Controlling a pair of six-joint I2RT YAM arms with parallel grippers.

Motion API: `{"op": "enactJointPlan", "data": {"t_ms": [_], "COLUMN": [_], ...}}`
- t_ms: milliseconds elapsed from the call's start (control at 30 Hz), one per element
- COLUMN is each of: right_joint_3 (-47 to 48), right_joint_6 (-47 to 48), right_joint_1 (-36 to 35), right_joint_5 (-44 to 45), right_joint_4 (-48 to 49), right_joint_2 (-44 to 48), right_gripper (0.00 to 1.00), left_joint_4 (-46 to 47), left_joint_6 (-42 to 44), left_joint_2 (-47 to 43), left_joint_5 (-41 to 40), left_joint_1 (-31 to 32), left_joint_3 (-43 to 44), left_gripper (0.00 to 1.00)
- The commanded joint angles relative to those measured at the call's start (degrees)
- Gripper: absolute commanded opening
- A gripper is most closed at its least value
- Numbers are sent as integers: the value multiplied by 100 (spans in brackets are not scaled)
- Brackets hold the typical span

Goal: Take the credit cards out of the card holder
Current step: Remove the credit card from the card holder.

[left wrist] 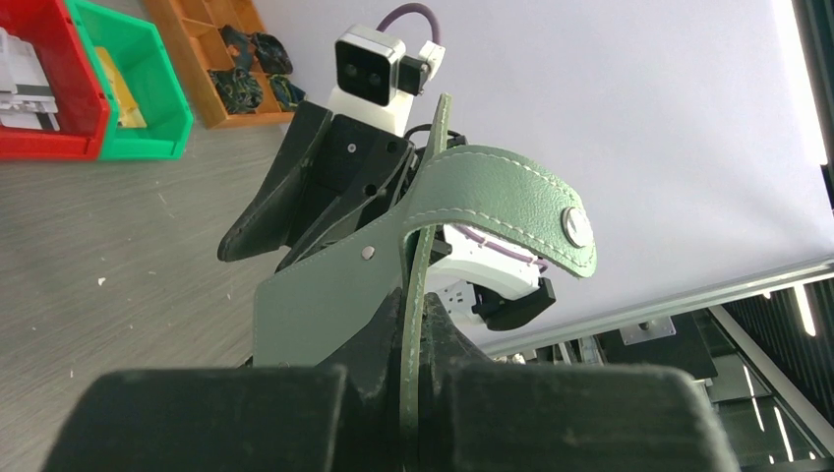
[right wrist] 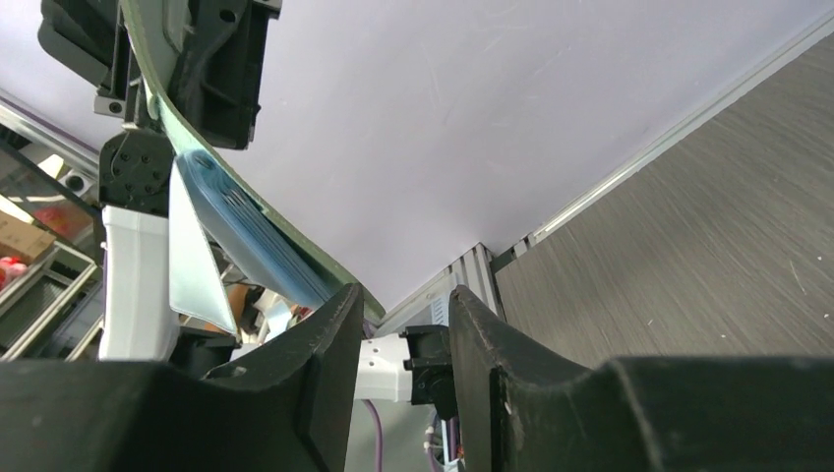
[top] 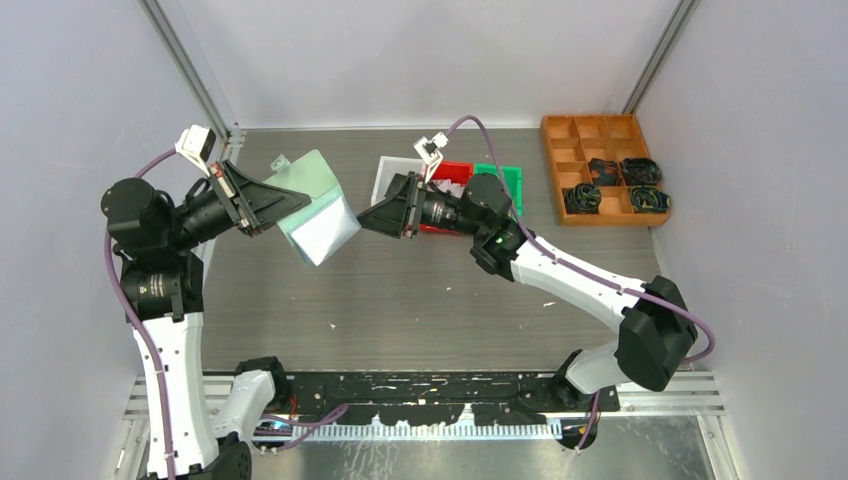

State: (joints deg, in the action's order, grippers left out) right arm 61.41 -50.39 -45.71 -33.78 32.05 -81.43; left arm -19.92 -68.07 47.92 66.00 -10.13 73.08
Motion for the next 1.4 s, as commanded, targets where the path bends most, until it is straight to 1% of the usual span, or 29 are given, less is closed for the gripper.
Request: {"op": "enactJointPlan", "data": {"t_ms": [0, 233, 300, 433, 567, 633, 767, 1033, 1200, 1367], "right_joint_3": [351, 240, 130, -287, -538, -502, -359, 37, 124, 161], "right_joint_6": [-35, -294, -183, 412, 320, 177, -354, -616, -684, -680], "right_joint_1": [-51, -60, -60, 21, 129, 125, 124, 112, 53, 37], "right_joint_5": [249, -172, -291, -278, -635, -782, -1099, -869, -909, -922], "right_joint_4": [602, 932, 744, 68, 175, 333, 1043, 1288, 1456, 1401], "right_joint_2": [21, 103, 213, 646, 817, 767, 455, 19, -63, -101], "right_gripper": [43, 47, 49, 51, 54, 55, 58, 56, 55, 54], "left_joint_4": [9, 55, 79, 70, 63, 60, 49, 5, 13, 64], "left_joint_6": [82, 110, 106, 118, 119, 119, 119, 119, 111, 88], "left_joint_2": [-36, -38, -24, -12, -32, -31, -24, -13, 2, 7], "left_joint_5": [20, 35, 41, 62, 65, 67, 58, 55, 59, 59], "left_joint_1": [-14, -15, -15, -11, -13, -14, -10, -14, -12, -13], "left_joint_3": [272, 221, 233, 276, 265, 269, 301, 382, 362, 341], "left_gripper": [0, 0, 0, 0, 0, 0, 0, 0, 0, 0]}}
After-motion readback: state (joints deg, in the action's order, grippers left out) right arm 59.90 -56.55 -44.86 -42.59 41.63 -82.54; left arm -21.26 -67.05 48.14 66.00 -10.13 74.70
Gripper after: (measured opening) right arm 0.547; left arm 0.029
